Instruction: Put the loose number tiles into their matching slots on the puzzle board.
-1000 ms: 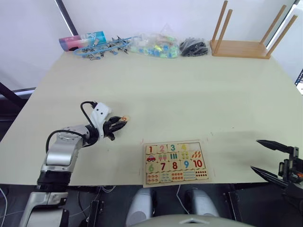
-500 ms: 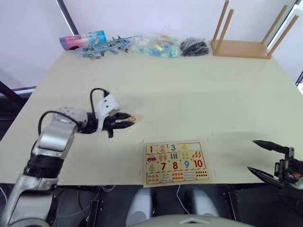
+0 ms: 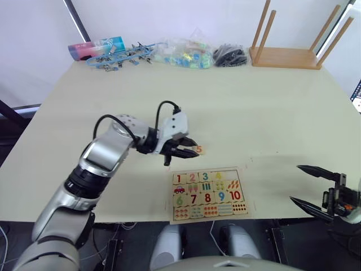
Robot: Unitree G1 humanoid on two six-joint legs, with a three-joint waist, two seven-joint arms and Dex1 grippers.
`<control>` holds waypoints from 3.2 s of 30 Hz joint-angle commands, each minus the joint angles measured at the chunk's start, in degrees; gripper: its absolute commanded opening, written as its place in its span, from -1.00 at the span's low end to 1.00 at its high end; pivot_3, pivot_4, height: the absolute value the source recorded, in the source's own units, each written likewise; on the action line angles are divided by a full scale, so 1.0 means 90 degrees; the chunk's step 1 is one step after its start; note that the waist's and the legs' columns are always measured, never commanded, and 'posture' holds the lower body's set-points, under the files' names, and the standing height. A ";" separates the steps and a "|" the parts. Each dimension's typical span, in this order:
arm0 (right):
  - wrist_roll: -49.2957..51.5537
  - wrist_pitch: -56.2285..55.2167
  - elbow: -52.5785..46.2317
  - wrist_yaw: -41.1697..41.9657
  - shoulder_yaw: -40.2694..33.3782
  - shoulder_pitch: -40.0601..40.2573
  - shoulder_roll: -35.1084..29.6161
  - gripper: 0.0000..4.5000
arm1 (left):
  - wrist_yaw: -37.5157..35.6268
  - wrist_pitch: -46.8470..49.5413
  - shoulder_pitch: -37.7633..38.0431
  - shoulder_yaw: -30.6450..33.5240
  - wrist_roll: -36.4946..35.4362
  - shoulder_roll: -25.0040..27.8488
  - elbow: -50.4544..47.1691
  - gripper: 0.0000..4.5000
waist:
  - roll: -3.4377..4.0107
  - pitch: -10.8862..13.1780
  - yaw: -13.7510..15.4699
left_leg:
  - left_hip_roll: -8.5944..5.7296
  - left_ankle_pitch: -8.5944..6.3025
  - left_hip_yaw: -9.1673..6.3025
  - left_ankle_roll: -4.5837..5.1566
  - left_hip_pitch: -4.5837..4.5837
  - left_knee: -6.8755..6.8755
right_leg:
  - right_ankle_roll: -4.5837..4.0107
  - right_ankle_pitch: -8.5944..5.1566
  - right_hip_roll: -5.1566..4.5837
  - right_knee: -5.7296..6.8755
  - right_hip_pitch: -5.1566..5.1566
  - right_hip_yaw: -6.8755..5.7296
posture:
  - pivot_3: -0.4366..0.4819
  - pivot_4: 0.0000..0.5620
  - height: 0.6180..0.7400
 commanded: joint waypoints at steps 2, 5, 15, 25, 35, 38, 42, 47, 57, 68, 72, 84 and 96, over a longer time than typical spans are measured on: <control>0.0082 -0.0069 -0.0252 -0.0042 -0.0068 0.0069 0.0027 1.00 | 0.0138 0.0301 -0.0227 -0.0321 0.0173 -0.0048 -0.0332 -0.58 | 0.0000 0.0000 -0.0003 | 0.0000 0.0000 -0.0004 0.0000 0.0001 0.0000 | 0.0000 0.0000 0.0001 0.0000 0.0000 0.0002 | -0.05 -0.47 0.95; 0.0087 -0.0066 -0.0265 -0.0035 -0.0044 0.0098 0.0044 1.00 | 0.0290 0.0620 -0.0426 -0.0608 0.0281 -0.0230 -0.0417 -0.58 | -0.0001 0.0001 0.0014 | -0.0001 0.0000 -0.0007 0.0000 -0.0001 0.0001 | 0.0000 0.0000 0.0001 0.0000 0.0000 0.0001 | -0.05 -0.47 0.95; 0.0097 -0.0023 -0.0123 0.0031 0.0033 -0.0034 0.0037 1.00 | 0.0652 0.1500 -0.0878 -0.1345 0.0375 -0.0623 -0.0849 -0.58 | -0.0002 0.0002 0.0002 | -0.0006 0.0000 -0.0015 0.0001 -0.0003 0.0004 | 0.0004 -0.0003 0.0011 0.0000 0.0002 0.0020 | -0.05 -0.47 0.95; 0.0082 0.0005 0.0138 0.0128 0.0082 -0.0162 0.0057 1.00 | 0.0924 0.1746 -0.0814 -0.1430 0.0315 -0.0767 -0.0988 -0.58 | -0.0002 0.0002 0.0003 | -0.0006 0.0000 -0.0015 0.0001 -0.0002 0.0004 | 0.0003 -0.0003 0.0011 0.0000 0.0002 0.0021 | -0.05 -0.47 0.95; 0.0032 0.0063 0.0197 0.0100 0.0202 -0.0293 0.0093 1.00 | 0.1288 0.2227 -0.0871 -0.1715 0.0269 -0.0994 -0.1296 -0.58 | -0.0002 0.0002 0.0004 | -0.0007 0.0000 -0.0016 0.0001 -0.0004 0.0005 | 0.0003 -0.0003 0.0012 0.0000 0.0002 0.0027 | -0.05 -0.47 0.95; 0.0008 0.0012 0.0301 0.0136 0.0243 -0.0339 0.0102 1.00 | 0.1427 0.2312 -0.0865 -0.1895 0.0309 -0.1072 -0.1398 -0.58 | -0.0001 0.0002 0.0002 | -0.0006 0.0000 -0.0017 0.0001 -0.0003 0.0005 | 0.0003 -0.0003 0.0014 0.0000 0.0002 0.0028 | -0.05 -0.47 0.95; -0.0023 -0.0006 0.0304 0.0077 0.0305 -0.0393 0.0138 1.00 | 0.1524 0.2366 -0.0961 -0.2092 0.0372 -0.1022 -0.1392 -0.58 | -0.0001 0.0002 0.0003 | -0.0006 0.0000 -0.0017 0.0001 -0.0003 0.0005 | 0.0003 -0.0003 0.0014 0.0000 0.0002 0.0029 | -0.05 -0.47 0.95; -0.0072 -0.0053 0.0336 0.0044 0.0354 -0.0463 0.0196 1.00 | 0.1678 0.2240 -0.1122 -0.2348 0.0560 -0.1009 -0.1221 -0.58 | -0.0001 0.0002 0.0004 | -0.0007 0.0000 -0.0017 0.0001 -0.0002 0.0006 | 0.0003 -0.0003 0.0015 0.0000 0.0002 0.0030 | -0.05 -0.47 0.95; -0.0092 -0.0091 0.0353 0.0029 0.0334 -0.0504 0.0204 1.00 | 0.1719 0.2116 -0.1187 -0.2448 0.0611 -0.1137 -0.0985 -0.58 | -0.0001 0.0002 0.0004 | -0.0006 0.0001 -0.0019 0.0000 -0.0003 0.0006 | 0.0003 -0.0003 0.0017 0.0000 0.0002 0.0030 | -0.05 -0.47 0.95; -0.0106 -0.0129 0.0348 0.0036 0.0305 -0.0421 0.0213 1.00 | 0.1653 0.1762 -0.1226 -0.2652 0.0801 -0.1203 -0.0738 -0.58 | -0.0001 0.0002 0.0005 | -0.0006 0.0001 -0.0018 0.0000 -0.0002 0.0006 | 0.0003 -0.0003 0.0017 0.0000 0.0002 0.0030 | -0.05 -0.47 0.95; -0.0094 -0.0149 0.0350 0.0036 0.0266 -0.0366 0.0205 1.00 | 0.1636 0.1719 -0.1213 -0.2708 0.0852 -0.1244 -0.0710 -0.58 | -0.0001 0.0002 0.0004 | -0.0006 0.0001 -0.0018 0.0000 -0.0002 0.0006 | 0.0003 -0.0003 0.0017 0.0000 0.0002 0.0030 | -0.05 -0.47 0.95; -0.0077 -0.0168 0.0225 -0.0039 0.0260 -0.0247 0.0213 1.00 | 0.1597 0.1487 -0.1247 -0.2880 0.1053 -0.1381 -0.0512 -0.58 | -0.0001 0.0002 0.0005 | -0.0006 0.0001 -0.0018 0.0000 -0.0002 0.0006 | 0.0003 -0.0003 0.0017 0.0000 0.0002 0.0031 | -0.05 -0.47 0.95; -0.0047 -0.0247 0.0149 -0.0114 0.0236 -0.0087 0.0230 1.00 | 0.1600 0.1235 -0.1222 -0.3001 0.1369 -0.1544 -0.0310 -0.58 | 0.0000 0.0002 0.0007 | -0.0007 0.0001 -0.0018 0.0000 -0.0002 0.0006 | 0.0003 -0.0003 0.0017 0.0000 0.0002 0.0031 | -0.05 -0.47 0.95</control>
